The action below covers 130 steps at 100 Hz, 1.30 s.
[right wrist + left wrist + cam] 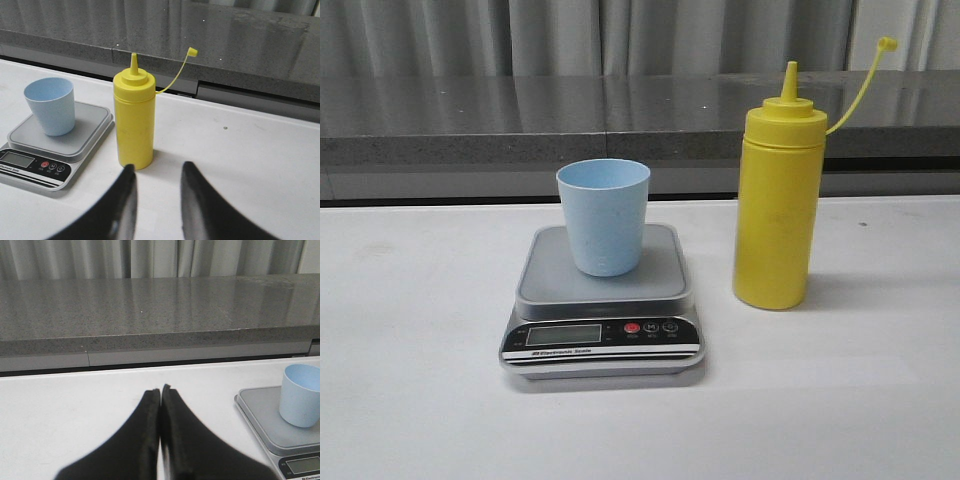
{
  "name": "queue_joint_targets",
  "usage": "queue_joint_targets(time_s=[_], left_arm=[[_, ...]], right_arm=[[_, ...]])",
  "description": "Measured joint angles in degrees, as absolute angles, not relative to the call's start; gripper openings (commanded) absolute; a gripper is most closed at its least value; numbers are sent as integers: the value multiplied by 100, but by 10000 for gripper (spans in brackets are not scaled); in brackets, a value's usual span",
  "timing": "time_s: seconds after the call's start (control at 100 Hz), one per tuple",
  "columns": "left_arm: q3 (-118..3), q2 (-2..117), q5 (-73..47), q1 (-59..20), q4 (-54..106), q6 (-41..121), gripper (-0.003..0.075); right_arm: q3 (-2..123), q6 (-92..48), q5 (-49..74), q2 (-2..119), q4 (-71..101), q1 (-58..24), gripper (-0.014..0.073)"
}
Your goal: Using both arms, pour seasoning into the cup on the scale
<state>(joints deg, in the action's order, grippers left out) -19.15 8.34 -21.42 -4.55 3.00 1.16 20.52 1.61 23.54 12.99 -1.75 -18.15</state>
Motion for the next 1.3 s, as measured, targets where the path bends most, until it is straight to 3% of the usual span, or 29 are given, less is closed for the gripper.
queue_joint_targets(time_s=[0.05,1.09,1.3], left_arm=[[-1915,834,-2142,-455,300,116,-20],[-1915,834,-2142,-455,300,116,-20],[-1915,834,-2142,-455,300,116,-20]], right_arm=[[2052,161,2354,1299,-175,-1815,-72],[1982,153,2280,1220,-236,-1805,-67],[1655,153,2191,628,-262,-1354,-67]])
